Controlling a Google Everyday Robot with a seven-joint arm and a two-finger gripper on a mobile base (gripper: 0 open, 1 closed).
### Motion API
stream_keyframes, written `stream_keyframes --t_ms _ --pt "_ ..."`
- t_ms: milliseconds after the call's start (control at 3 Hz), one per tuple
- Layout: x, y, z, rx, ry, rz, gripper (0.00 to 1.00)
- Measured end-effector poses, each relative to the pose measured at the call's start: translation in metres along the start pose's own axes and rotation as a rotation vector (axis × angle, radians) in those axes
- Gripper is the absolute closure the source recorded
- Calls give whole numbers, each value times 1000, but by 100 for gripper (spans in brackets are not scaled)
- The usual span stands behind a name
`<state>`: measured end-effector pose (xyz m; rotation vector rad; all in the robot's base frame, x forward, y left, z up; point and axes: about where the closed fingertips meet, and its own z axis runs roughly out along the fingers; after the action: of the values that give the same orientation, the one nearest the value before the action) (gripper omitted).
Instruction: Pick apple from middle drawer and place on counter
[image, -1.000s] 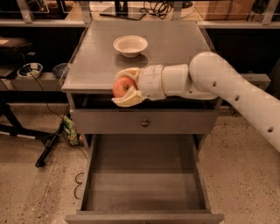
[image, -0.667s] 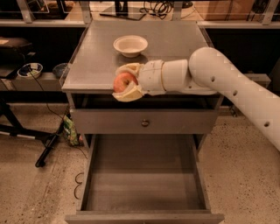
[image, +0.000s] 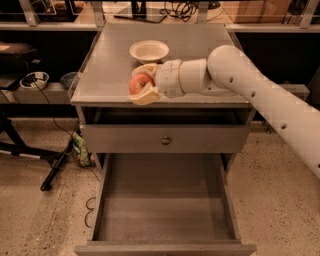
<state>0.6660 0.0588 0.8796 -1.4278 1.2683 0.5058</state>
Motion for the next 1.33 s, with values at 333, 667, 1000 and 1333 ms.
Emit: stream_keyframes --t_ms 333,667,1000,1333 --pt "5 -20 7 39 -14 -17 100" --pt "3 -51 8 83 -10 -50 100" --pt "9 -91 10 148 31 -70 100" --pt "10 -91 10 148 32 -70 100"
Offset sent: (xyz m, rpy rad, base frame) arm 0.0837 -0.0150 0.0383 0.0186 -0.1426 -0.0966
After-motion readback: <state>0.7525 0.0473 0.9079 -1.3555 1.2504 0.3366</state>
